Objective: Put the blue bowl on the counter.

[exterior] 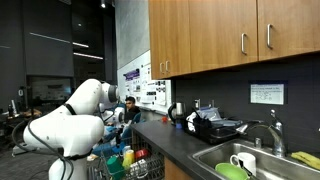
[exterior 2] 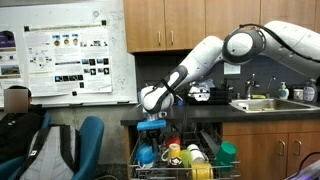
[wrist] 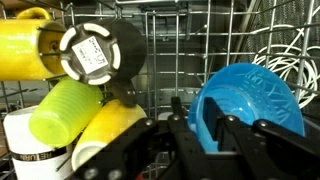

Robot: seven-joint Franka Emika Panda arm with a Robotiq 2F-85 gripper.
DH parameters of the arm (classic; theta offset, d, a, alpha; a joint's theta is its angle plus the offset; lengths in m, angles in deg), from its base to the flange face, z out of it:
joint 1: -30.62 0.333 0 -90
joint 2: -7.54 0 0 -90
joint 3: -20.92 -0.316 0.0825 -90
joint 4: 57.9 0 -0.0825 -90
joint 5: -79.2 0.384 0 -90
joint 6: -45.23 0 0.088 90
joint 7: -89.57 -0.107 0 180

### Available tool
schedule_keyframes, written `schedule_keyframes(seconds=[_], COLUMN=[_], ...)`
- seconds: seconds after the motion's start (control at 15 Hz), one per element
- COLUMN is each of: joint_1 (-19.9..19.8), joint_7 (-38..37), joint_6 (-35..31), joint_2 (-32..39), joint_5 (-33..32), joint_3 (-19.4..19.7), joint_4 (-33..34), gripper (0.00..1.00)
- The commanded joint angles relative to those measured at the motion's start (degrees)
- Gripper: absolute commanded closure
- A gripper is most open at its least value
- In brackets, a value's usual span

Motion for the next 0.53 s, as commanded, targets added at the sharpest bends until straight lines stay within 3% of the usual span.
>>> schedule_keyframes(seconds=[0.0,0.47], joint_1=[0.18,0.27], joint_7=[-1.24,-1.51], joint_6=[2.80,4.48], joint_2=[1.72,0.55], joint_5=[-1.91,-3.62], joint_3=[-0.13,-0.13], joint_4=[3.63,5.33], gripper=[0.99,0.99])
